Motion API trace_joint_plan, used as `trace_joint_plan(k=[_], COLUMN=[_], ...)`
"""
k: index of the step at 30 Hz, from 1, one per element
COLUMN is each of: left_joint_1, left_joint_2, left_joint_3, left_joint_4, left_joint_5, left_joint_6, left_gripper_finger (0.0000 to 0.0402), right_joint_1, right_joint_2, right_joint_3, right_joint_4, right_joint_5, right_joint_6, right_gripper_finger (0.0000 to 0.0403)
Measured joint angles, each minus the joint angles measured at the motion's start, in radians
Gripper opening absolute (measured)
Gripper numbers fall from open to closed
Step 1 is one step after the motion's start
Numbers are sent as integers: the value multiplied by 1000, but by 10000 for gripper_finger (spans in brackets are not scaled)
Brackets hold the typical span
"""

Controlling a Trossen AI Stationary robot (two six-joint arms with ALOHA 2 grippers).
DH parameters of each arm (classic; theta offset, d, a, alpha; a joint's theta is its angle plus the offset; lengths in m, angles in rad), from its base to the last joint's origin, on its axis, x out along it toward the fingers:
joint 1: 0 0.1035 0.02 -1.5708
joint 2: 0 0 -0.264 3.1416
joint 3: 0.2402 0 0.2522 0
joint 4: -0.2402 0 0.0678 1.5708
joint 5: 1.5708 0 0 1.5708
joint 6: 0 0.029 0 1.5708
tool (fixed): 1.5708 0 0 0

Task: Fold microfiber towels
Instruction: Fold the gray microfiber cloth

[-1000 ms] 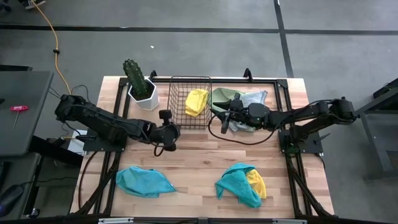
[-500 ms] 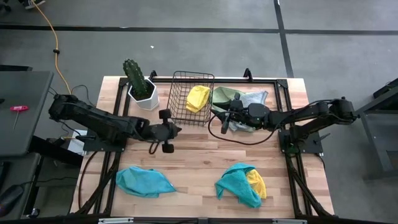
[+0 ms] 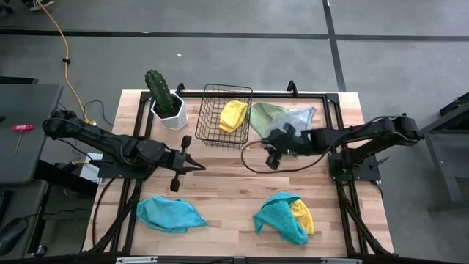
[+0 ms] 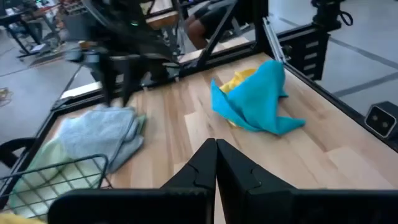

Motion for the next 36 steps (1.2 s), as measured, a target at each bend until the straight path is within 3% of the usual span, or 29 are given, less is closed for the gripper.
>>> trace_joint_plan(k=[4,9,13,25,36], left_joint_1=[-3,-5,-5,-5,-5], left_joint_2=[-12,-7,-6,-6,-6], left_joint_3=[0,0,0,0,0], left_joint_4=[11,21,20,17,16], left_joint_5=[-9,-10,-10,-12,-11], left_joint_6=[-8,-11,-11,-54,-61], left_gripper_finger=[0,0,0,0,0], right_joint_1=[25,38,46,108,92], right_joint_2=[5,8,8,3,3], right_joint_3=[-44,-161,-246,-383,-489], right_joint_4=[-183,-230,-224,-203,75], right_joint_5=[26,102,133,268,328], right_joint_6=[250,613,770,1100,1072], right_gripper_finger=[138,138,138,138,138])
